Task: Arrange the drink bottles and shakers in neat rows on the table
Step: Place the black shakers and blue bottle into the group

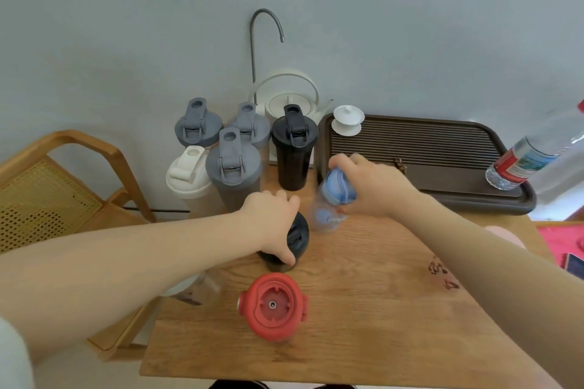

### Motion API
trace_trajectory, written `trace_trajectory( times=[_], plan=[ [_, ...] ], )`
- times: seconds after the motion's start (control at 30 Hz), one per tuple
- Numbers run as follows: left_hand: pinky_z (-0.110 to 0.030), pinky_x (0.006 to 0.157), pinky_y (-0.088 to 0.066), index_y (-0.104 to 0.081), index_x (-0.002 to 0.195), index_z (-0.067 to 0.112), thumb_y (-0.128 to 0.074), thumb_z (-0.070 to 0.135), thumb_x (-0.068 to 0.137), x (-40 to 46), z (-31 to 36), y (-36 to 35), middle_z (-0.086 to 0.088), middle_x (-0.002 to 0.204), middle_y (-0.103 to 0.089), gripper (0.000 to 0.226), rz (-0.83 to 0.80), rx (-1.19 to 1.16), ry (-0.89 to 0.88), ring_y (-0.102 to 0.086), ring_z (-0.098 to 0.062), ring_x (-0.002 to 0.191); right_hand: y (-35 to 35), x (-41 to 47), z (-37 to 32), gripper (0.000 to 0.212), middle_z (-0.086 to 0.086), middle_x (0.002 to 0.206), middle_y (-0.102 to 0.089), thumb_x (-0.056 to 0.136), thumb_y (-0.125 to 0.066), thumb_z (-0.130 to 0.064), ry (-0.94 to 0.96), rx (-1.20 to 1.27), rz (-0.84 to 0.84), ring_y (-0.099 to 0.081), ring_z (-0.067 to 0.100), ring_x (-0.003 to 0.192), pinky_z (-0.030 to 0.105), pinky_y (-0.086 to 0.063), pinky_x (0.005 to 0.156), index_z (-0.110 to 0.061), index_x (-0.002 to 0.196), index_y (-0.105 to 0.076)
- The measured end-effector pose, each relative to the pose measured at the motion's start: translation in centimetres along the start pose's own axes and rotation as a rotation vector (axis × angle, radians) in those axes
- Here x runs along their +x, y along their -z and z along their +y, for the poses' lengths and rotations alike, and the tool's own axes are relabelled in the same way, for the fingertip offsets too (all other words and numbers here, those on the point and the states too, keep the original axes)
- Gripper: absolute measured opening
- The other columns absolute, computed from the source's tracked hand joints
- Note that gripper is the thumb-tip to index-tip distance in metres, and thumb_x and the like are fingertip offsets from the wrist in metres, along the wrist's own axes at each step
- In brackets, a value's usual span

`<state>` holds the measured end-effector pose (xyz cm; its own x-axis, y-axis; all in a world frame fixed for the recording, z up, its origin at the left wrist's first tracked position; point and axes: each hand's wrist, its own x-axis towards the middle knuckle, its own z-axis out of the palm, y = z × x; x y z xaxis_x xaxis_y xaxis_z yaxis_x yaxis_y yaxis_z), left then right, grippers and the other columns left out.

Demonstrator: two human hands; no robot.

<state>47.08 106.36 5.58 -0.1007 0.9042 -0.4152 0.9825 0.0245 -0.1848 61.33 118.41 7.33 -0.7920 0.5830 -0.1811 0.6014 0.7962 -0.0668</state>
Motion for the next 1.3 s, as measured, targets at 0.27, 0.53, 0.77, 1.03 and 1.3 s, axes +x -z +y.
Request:
trace_trajectory(
  times=[0.27,0.53,0.77,1.03,1.3],
  plan=[
    [-0.032,0.068,-0.041,-0.037,0.125,0.011,-0.072,0.040,0.069,1.9,0.1,2.1,-0.010,0.124,-0.039,0.072,0.069,0.057,-0.052,-0.042,-0.028,0.108,-3.1,-0.4,0.9,0.072,0.006,0.125,-0.044,0.078,-0.070,-0.027,0.054,0.080,-0.086,-0.053,0.021,0.080,0.028,-0.042,0.062,-0.028,0.134,-0.025],
    [-0.033,0.074,-0.042,-0.037,0.131,0.011,-0.068,0.031,0.076,5.9,-1.5,4.4,-0.011,0.129,-0.037,0.067,0.007,0.023,-0.071,-0.042,-0.028,0.113,-3.2,0.2,0.8,0.074,0.007,0.125,-0.047,0.075,-0.071,-0.032,0.060,0.122,-0.070,-0.061,0.029,0.091,0.033,-0.049,0.066,-0.025,0.133,-0.025],
    [-0.040,0.091,-0.049,-0.036,0.139,0.018,-0.059,0.031,0.086,6.9,-4.2,4.5,-0.004,0.145,-0.036,0.059,-0.016,0.238,-0.163,-0.039,-0.027,0.126,-3.1,0.5,0.6,0.076,0.005,0.127,-0.047,0.075,-0.072,-0.036,0.034,0.134,-0.067,-0.060,0.026,0.095,0.030,-0.045,0.066,-0.025,0.133,-0.024],
    [-0.038,0.101,-0.042,-0.049,0.131,0.015,-0.052,0.032,0.089,1.9,-9.1,5.9,-0.004,0.134,-0.051,0.045,0.446,-0.336,-0.235,-0.048,-0.020,0.122,0.5,1.6,-3.1,0.077,0.005,0.144,-0.038,0.080,-0.058,-0.055,0.101,0.307,0.175,-0.039,0.025,0.129,0.039,-0.038,0.102,-0.016,0.140,-0.029],
    [-0.036,0.107,-0.032,-0.020,0.145,0.021,-0.078,0.039,0.070,-3.1,-19.6,-3.4,-0.006,0.149,-0.027,0.096,0.153,-0.790,0.277,-0.036,-0.022,0.132,0.9,8.6,-11.7,0.105,0.002,0.159,0.005,0.073,-0.073,-0.044,0.327,0.241,0.018,-0.004,0.027,0.145,0.040,-0.018,0.116,-0.018,0.148,-0.003]
  ],
)
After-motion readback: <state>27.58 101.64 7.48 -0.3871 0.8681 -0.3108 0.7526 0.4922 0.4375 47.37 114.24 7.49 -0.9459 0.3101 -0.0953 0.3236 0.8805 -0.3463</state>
